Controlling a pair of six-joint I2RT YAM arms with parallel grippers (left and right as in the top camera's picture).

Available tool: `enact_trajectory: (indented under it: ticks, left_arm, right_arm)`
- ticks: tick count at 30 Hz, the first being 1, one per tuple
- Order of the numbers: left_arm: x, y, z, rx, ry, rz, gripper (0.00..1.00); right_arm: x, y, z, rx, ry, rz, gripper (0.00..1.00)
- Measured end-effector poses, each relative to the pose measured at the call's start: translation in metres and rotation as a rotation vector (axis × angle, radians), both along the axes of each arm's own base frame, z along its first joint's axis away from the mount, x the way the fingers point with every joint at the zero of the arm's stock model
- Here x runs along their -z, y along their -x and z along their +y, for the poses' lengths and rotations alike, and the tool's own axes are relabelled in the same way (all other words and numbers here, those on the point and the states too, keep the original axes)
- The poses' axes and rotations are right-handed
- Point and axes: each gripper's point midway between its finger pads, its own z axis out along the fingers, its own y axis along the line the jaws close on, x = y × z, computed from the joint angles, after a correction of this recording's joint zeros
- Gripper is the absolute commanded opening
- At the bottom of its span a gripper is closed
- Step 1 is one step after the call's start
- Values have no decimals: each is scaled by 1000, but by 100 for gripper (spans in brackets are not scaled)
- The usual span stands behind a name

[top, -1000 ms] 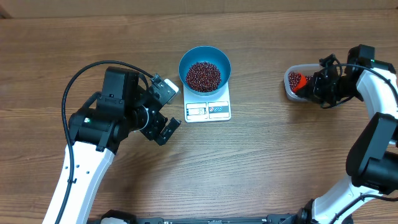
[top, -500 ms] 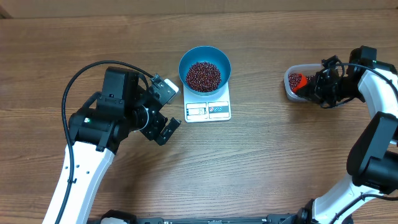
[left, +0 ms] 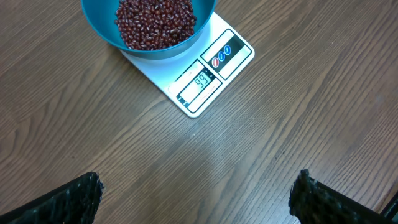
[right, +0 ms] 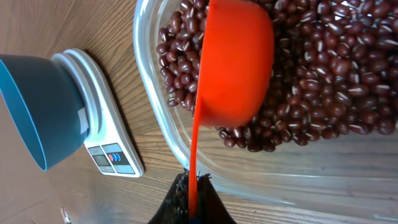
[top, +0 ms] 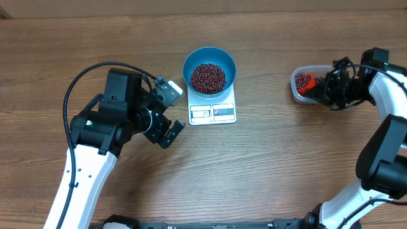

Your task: Scoop item into bowl and weigh 150g on scale

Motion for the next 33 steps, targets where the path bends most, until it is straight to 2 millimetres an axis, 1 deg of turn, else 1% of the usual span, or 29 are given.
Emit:
enact_trajectory:
  ticks: [9,16,20,30,33]
  left_arm:
    - [0,0,0,0,0,0,100]
    - [0,0,0,0,0,0,100]
    - [0,0,0,0,0,0,100]
    - [0,0,0,0,0,0,100]
    - [0,0,0,0,0,0,100]
  right_arm:
    - [-2,5,-21,57,-23,5,4]
    - [-7,8,-22,58,-70,-7,4]
    - [-9,8,-26,69,-87,-18,4]
    - [-19,10,-51,150,-156,-55,4]
    - [-21,16,-55,161,-179,-49,4]
